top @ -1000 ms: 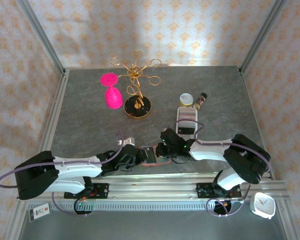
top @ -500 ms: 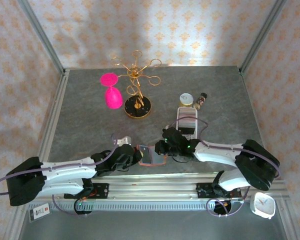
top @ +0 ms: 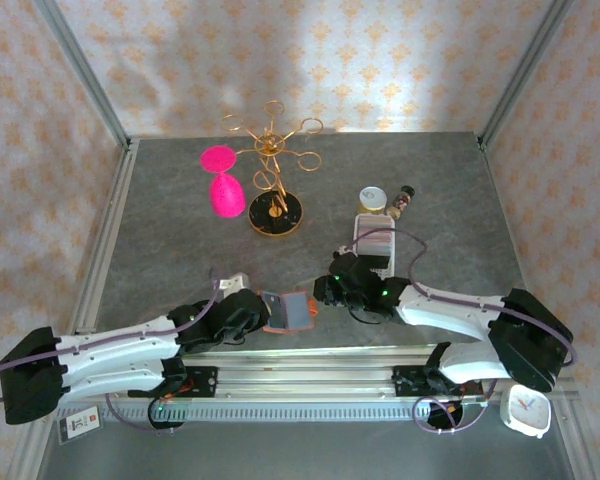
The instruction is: Put the credit cards into the card holder
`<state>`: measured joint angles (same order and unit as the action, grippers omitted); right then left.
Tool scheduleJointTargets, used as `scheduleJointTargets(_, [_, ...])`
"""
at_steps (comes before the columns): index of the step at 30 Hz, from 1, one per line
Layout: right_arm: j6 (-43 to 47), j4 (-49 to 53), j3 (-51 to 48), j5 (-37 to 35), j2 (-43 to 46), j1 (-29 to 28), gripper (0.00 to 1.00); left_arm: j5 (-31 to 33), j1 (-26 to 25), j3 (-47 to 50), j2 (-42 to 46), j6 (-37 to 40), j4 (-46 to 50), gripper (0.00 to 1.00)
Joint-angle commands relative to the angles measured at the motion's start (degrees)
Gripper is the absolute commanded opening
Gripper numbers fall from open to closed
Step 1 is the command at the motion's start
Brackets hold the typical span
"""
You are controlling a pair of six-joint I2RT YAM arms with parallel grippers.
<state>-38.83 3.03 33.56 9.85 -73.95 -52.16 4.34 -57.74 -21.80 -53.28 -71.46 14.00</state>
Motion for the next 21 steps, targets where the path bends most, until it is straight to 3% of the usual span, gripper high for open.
scheduleJointTargets(1, [2.2, 2.3, 1.6, 0.3, -1.1, -0.8, 0.41, 2.7, 0.1, -1.1, 1.1, 1.3, 6.2, 0.00])
scheduleJointTargets(11, [3.4, 6.2, 9.2, -4.7, -9.9, -7.4, 0.48, 2.4, 0.2, -0.5, 1.5, 0.9, 5.9, 0.00])
scheduleJointTargets(21, [3.9, 12.1, 13.1, -10.1, -16.1, -9.5, 0.39, 2.7, 0.2, -0.5, 2.7, 1.1, 6.7, 0.00])
